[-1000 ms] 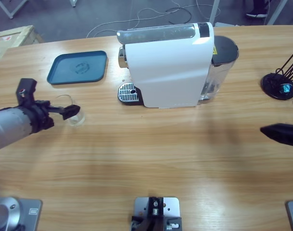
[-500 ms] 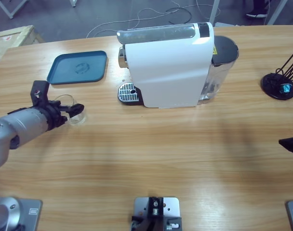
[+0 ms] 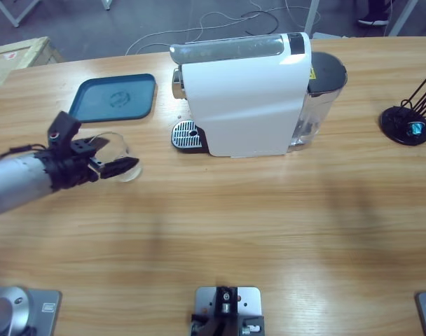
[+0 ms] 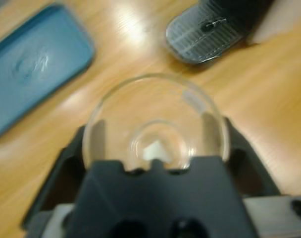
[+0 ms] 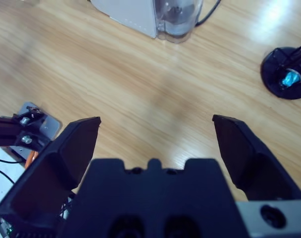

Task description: Pour coffee

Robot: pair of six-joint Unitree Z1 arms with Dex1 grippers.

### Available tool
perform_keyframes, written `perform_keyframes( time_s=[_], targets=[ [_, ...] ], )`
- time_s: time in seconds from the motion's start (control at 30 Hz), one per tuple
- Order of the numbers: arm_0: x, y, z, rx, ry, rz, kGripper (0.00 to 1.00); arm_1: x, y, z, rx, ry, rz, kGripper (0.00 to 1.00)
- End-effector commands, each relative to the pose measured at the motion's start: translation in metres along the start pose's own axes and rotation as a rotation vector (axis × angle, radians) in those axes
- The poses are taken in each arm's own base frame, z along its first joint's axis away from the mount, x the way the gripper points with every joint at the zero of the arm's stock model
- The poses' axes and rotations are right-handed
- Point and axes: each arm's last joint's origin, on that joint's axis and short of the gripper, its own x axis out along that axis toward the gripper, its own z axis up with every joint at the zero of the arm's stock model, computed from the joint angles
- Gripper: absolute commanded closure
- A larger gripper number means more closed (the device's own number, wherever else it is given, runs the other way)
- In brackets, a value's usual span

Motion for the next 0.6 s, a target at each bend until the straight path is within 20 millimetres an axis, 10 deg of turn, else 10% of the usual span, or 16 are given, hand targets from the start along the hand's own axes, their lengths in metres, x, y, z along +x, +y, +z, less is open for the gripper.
perform_keyframes(
  time_s=[0.03,0.3,0.6],
  targets=[
    [0.032,0.052,0.012,0.202,-0.143,-0.305,1.000,-0.006,-0.002,-0.001,-0.044,0.016,-0.007,0.000],
    [0.107,0.078,0.034,0.203,-0.177,-0.375,1.000,-0.006,0.001,0.003,-0.053,0.029,-0.013,0.000],
    [0.138,0.055,0.047,0.238,-0.141,-0.441,1.000,0.000,0.004,0.007,-0.057,0.042,-0.021,0.000]
  ],
)
